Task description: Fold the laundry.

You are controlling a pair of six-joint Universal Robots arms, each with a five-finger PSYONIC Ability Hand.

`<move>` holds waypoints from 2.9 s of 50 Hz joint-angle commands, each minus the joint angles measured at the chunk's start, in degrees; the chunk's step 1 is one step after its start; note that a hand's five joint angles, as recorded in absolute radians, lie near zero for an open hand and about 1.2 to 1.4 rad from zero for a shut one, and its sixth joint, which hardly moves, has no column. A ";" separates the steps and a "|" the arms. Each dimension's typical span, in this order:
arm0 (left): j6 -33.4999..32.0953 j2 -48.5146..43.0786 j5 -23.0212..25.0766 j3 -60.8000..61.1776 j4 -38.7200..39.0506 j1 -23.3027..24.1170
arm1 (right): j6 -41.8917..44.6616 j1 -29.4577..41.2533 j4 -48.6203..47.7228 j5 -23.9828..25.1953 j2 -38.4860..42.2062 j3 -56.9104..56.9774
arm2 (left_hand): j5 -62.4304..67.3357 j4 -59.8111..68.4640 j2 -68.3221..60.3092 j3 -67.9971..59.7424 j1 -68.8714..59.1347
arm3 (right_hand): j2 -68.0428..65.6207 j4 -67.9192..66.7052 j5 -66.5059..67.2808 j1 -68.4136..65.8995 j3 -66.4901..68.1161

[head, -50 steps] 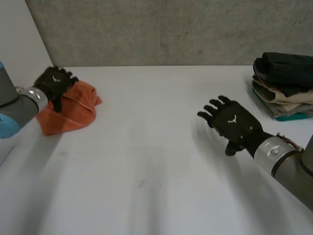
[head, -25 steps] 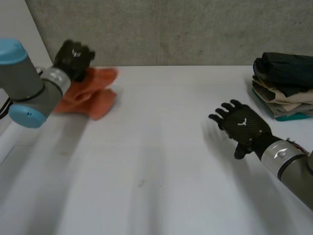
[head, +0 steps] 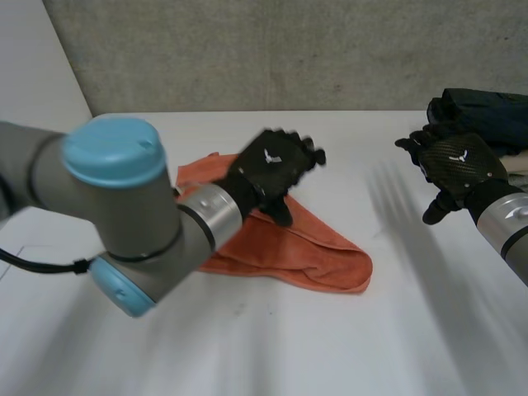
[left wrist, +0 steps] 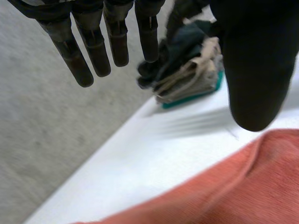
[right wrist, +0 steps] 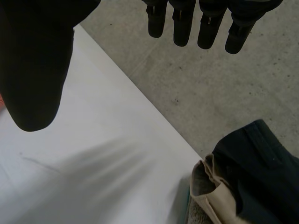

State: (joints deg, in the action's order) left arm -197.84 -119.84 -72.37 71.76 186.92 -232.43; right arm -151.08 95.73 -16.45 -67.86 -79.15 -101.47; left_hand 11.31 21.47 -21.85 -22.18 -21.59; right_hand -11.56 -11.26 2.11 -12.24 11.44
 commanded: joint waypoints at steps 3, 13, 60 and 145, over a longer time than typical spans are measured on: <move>-0.61 11.11 -0.32 2.86 -1.12 -7.76 | -0.17 0.68 10.71 0.80 0.40 5.57 | 1.02 0.86 -0.47 -0.14 -0.73 | 1.56 1.26 -2.11 2.24 -1.44; -7.19 4.37 0.38 -0.12 -3.32 -12.70 | -9.13 10.87 24.02 0.54 2.06 4.44 | 2.03 1.86 -1.48 -1.15 -1.74 | 1.56 1.26 -2.11 2.24 -1.44; -14.77 -15.79 -4.18 -33.26 -13.17 -10.94 | 8.59 23.27 -5.69 -16.86 18.78 10.48 | 58.69 58.53 -58.15 -57.82 -58.41 | -68.44 -68.74 67.89 -67.76 68.56; -7.29 29.22 -11.83 -3.56 -4.38 -17.53 | -18.73 21.79 7.75 -11.85 20.30 23.78 | 58.69 58.53 -58.15 -57.82 -58.41 | -68.44 -68.74 67.89 -67.76 68.56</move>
State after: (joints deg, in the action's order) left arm -204.80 -91.69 -84.43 64.87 182.80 -248.19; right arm -172.26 120.56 -8.22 -77.10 -46.37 -73.47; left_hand 56.16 68.74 -68.40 -68.21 -65.05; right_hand -66.77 -67.43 56.08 -61.81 66.92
